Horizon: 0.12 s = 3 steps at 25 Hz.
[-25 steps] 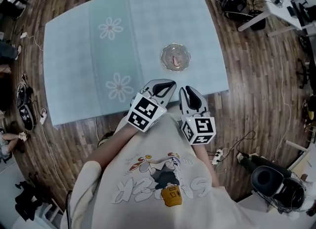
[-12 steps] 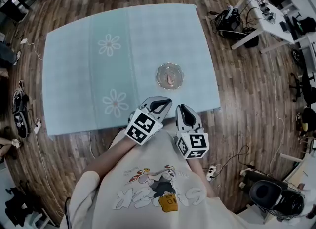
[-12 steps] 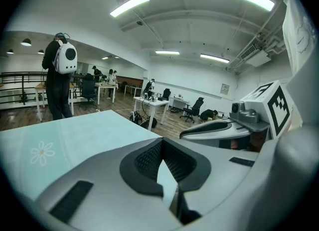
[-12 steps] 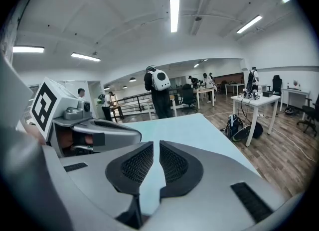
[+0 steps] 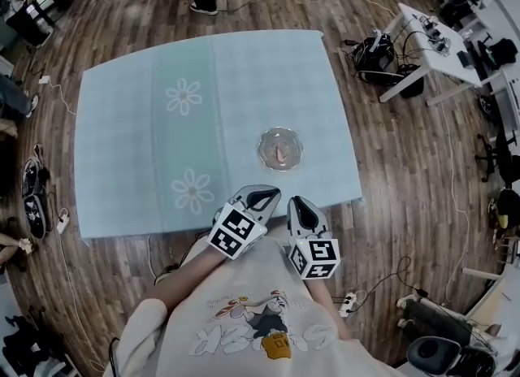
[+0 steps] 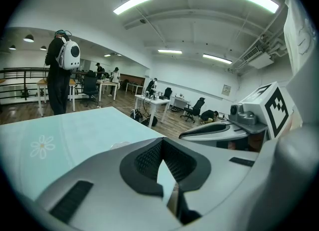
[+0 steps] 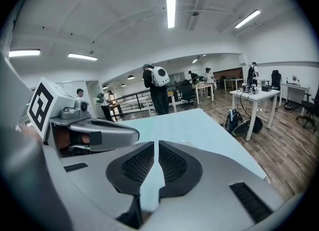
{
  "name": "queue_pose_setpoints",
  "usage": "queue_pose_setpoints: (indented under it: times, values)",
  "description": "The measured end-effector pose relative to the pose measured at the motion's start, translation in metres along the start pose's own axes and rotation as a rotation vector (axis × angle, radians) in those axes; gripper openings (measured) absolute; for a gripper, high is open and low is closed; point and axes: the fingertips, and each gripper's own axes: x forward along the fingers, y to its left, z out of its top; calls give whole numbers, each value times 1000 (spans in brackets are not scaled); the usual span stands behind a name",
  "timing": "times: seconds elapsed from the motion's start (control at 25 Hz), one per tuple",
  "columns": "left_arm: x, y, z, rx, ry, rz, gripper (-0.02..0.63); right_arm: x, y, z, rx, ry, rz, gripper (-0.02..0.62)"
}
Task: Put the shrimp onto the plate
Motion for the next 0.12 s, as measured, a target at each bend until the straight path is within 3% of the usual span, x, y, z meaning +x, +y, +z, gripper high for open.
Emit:
queue_pose_setpoints:
  times: [0.12]
  values:
    - [-2, -4, -4, -13, 4, -7, 8, -2, 3, -4, 6, 13, -3, 48]
